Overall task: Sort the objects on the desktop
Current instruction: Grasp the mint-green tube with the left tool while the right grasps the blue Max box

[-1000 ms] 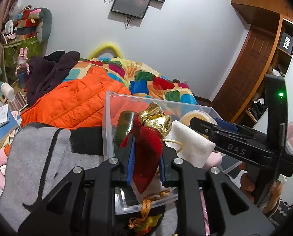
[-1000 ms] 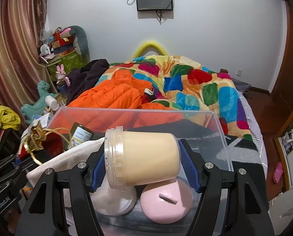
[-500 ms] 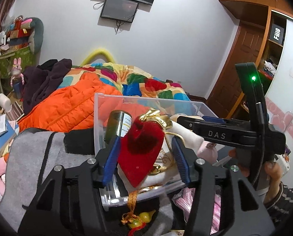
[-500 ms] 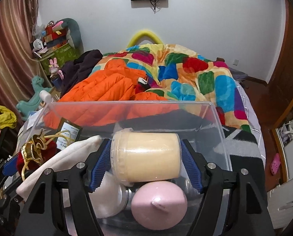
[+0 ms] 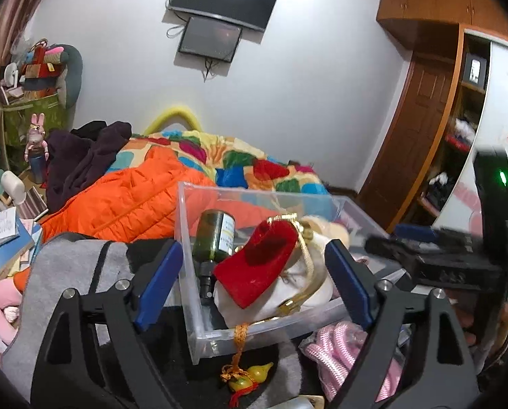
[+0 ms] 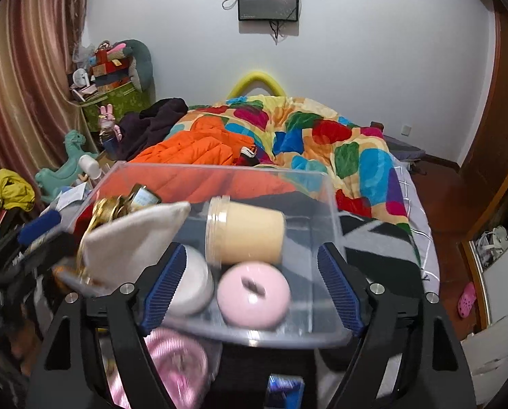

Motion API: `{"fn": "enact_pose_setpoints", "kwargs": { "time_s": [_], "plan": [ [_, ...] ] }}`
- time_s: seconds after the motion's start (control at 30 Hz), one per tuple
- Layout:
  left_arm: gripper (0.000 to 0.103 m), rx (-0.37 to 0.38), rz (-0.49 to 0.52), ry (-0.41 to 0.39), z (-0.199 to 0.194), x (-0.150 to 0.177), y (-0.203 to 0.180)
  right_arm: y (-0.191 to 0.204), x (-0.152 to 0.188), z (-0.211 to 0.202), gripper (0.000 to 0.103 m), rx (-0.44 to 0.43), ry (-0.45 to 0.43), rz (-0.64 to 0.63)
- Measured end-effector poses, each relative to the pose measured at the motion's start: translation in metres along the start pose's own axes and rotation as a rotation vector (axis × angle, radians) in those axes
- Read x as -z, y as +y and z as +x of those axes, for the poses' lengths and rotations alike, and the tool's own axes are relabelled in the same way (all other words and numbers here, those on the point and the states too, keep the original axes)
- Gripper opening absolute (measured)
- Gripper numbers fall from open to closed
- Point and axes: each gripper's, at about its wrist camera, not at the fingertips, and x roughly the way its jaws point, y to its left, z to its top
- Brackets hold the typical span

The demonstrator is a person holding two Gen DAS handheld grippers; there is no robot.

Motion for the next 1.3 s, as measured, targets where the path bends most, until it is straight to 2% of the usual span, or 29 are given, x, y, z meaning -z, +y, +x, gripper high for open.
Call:
{"fn": "enact_pose_setpoints", "kwargs": {
  "time_s": [0.1,0.2,0.27,0.4,0.47,0.73,0.93,1.03,1.3],
  "plan": [
    [0.086,0.018,-0.034,-0.017,-0.009,-0.004,0.006,-0.008,0.009,-0.019,0.082,0.000,-0.013,-0.007],
    [0.086,0.013,-0.052,0.000,-0.016,-0.004,0.010,-0.018,0.020,-0.038,0.083,0.008,-0.034,-0.019],
    [0.086,-0.011,-0.046,0.023,-0.021,-0.001,0.012,-0.025,0.027,-0.046,0.083,0.021,-0.043,-0.023],
    [0.086,-0.115,0.002,0.079,-0.030,0.010,0.009,-0.037,0.045,-0.054,0.085,0.036,-0.047,-0.020],
    [0.086,-0.129,0.010,0.103,-0.035,0.017,0.009,-0.039,0.055,-0.056,0.085,0.040,-0.049,-0.011],
    [0.088,-0.150,0.046,0.221,-0.039,0.050,-0.003,-0.038,0.095,-0.050,0.085,0.070,-0.029,-0.043],
    [0.089,-0.127,-0.003,0.292,-0.034,0.072,-0.010,-0.038,0.112,-0.044,0.085,0.064,-0.019,-0.039],
    [0.090,-0.134,-0.023,0.311,-0.029,0.080,-0.016,-0.036,0.116,-0.037,0.085,0.061,-0.001,-0.042],
    [0.090,-0.208,-0.021,0.325,-0.008,0.089,-0.028,-0.031,0.123,-0.023,0.085,0.053,0.014,-0.058]
  ]
}}
